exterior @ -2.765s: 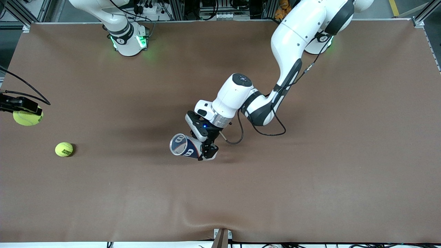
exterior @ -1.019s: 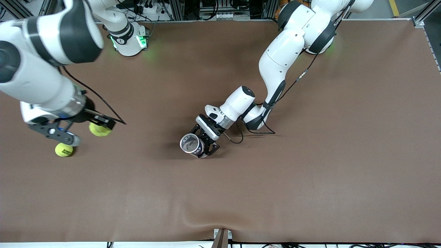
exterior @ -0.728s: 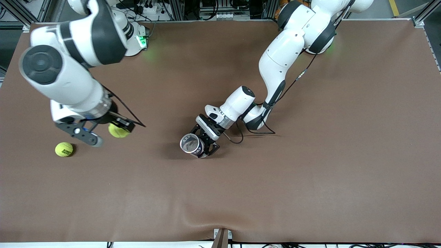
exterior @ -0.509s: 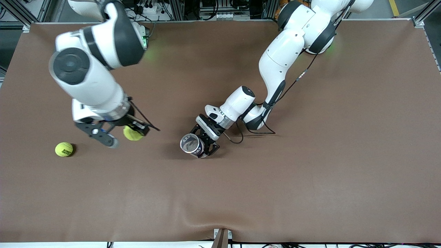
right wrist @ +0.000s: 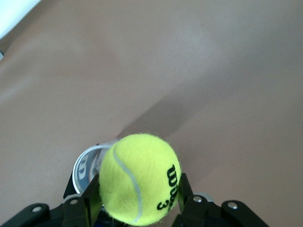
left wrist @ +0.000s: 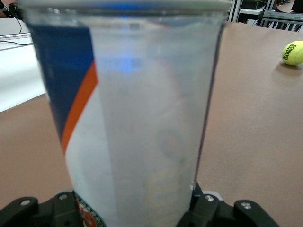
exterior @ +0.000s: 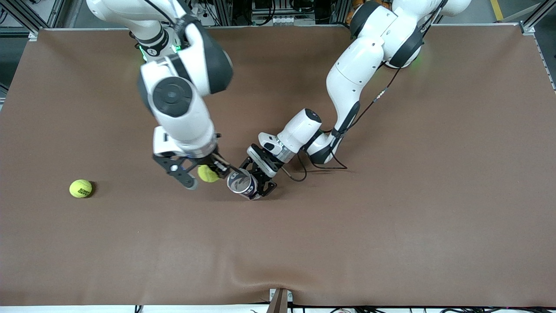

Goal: Insert tennis ball vertically with right arm
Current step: 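Carry the ball with the right gripper over the tube opening, then open the right gripper to drop the ball into the tube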

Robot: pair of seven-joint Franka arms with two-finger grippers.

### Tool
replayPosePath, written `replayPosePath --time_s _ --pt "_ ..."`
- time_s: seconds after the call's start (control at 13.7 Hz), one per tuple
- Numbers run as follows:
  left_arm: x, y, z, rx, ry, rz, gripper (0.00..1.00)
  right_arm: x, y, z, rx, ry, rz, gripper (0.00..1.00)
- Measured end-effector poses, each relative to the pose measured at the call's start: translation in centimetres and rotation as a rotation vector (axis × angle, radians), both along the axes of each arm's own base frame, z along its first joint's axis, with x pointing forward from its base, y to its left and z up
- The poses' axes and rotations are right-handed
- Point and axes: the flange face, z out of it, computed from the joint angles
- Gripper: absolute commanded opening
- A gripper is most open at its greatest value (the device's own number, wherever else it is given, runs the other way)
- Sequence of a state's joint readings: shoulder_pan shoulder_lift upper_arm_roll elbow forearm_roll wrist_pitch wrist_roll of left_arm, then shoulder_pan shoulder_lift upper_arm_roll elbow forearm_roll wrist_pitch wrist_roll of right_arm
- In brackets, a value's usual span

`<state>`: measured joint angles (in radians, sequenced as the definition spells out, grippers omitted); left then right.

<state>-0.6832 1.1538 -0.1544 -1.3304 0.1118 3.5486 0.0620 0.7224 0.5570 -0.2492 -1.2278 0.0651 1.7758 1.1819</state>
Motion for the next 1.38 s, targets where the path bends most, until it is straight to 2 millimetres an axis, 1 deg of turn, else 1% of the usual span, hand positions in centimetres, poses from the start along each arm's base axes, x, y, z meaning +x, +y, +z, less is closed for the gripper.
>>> replayPosePath --time_s 0.15,0.44,0.58,0.73,1.02,1.09,1.16,1.24,1.31,1.38 --pt "0.0 0.0 0.0 0.000 0.000 0.000 0.76 -0.2 1.6 -1.2 -0.005 -0.004 -0.010 0.00" --pt "0.0 0.0 0.0 0.000 0.000 0.001 0.76 0.0 3.2 -2.3 0.042 -0.020 -0.045 0.00" --pt "0.1 0.0 0.0 0.000 -0.001 0.001 0.76 0.0 3.7 -2.5 0.068 -0.029 -0.049 0.00" --pt "0.1 0.0 0.0 0.000 -0.001 0.001 0.76 0.2 4.1 -3.3 0.072 -0.032 -0.052 0.00" --pt "0.1 0.0 0.0 0.000 -0.001 0.001 0.76 0.4 4.3 -4.2 0.071 -0.034 -0.053 0.00" --pt "0.1 0.0 0.0 0.000 -0.001 0.001 0.76 0.4 4.3 -4.3 0.069 -0.032 -0.053 0.19" --pt "0.1 0.0 0.0 -0.001 0.000 0.001 0.76 0.5 4.2 -4.5 0.068 -0.031 -0.055 0.48" --pt "0.1 0.0 0.0 -0.001 0.000 0.001 0.76 0.6 4.1 -4.6 0.069 -0.029 -0.059 0.63" --pt "0.1 0.0 0.0 -0.001 0.000 0.001 0.76 0.7 3.9 -4.6 0.079 -0.023 -0.068 0.68" --pt "0.1 0.0 0.0 -0.001 0.000 0.001 0.76 1.0 3.5 -4.6 0.094 -0.015 -0.083 0.79"
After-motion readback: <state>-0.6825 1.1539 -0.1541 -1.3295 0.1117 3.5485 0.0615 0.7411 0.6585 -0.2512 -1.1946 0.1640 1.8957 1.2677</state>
